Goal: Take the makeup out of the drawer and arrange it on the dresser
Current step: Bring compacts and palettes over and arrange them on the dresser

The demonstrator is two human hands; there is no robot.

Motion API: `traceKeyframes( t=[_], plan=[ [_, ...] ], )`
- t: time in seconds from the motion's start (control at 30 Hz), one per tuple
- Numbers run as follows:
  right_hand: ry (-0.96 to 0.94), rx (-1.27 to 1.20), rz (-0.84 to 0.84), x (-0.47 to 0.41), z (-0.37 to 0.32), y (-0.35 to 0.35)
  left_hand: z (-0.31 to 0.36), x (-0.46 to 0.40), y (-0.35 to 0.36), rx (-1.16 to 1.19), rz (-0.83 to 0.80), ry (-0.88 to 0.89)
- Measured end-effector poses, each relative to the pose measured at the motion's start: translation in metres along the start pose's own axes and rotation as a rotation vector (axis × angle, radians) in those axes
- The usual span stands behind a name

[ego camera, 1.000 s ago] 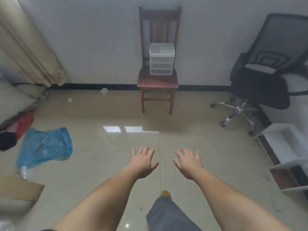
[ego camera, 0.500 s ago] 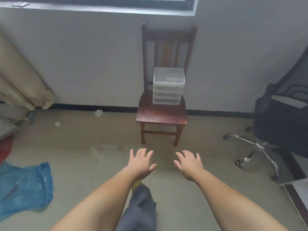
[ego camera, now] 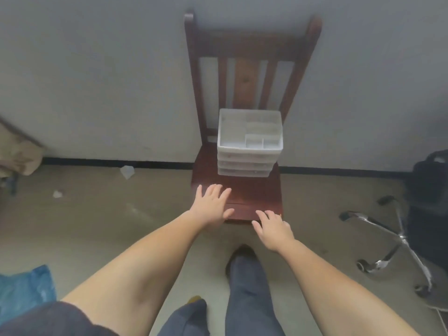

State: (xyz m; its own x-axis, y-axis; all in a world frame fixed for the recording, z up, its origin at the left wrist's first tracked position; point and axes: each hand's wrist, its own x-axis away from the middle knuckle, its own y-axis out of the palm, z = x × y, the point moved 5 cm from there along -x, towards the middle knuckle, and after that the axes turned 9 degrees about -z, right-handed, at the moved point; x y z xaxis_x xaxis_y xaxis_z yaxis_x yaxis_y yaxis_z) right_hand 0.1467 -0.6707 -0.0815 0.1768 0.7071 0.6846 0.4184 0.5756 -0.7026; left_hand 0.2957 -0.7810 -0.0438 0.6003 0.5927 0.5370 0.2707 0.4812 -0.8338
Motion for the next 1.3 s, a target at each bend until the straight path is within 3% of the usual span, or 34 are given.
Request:
traceKeyframes(
  t=[0.1, 0.33, 0.4, 0.57, 0.77, 0.93, 1.3],
  plan=[
    [-0.026, -0.091, -0.047, -0.073, 0.010, -0.025, -0.008, -0.063, -0.019, 0.019, 0.093, -0.028],
    [0.059, -0.589, -0.138, -0.207, 0.019, -0.041, -0.023, -0.163, -0.023, -0.049, 0.204, -0.069],
    [0.124, -0.802, -0.148, -0.235, 0.017, -0.034, -0.026, -0.182, -0.018, -0.086, 0.207, -0.062],
    [0.279, -1.487, -0.194, -0.281, 0.006, -0.006, -0.032, -0.200, -0.020, -0.162, 0.393, 0.038],
    [0.280, -2.016, -0.066, -0.306, -0.003, -0.005, -0.041, -0.206, -0.017, -0.240, 0.471, 0.096],
    [0.272, -2.126, -0.020, -0.308, -0.006, 0.000, -0.042, -0.209, -0.015, -0.286, 0.513, 0.110],
    [0.474, -2.199, -0.083, -0.234, 0.006, 0.064, -0.039, -0.207, -0.017, -0.304, 0.397, 0.095]
  ],
)
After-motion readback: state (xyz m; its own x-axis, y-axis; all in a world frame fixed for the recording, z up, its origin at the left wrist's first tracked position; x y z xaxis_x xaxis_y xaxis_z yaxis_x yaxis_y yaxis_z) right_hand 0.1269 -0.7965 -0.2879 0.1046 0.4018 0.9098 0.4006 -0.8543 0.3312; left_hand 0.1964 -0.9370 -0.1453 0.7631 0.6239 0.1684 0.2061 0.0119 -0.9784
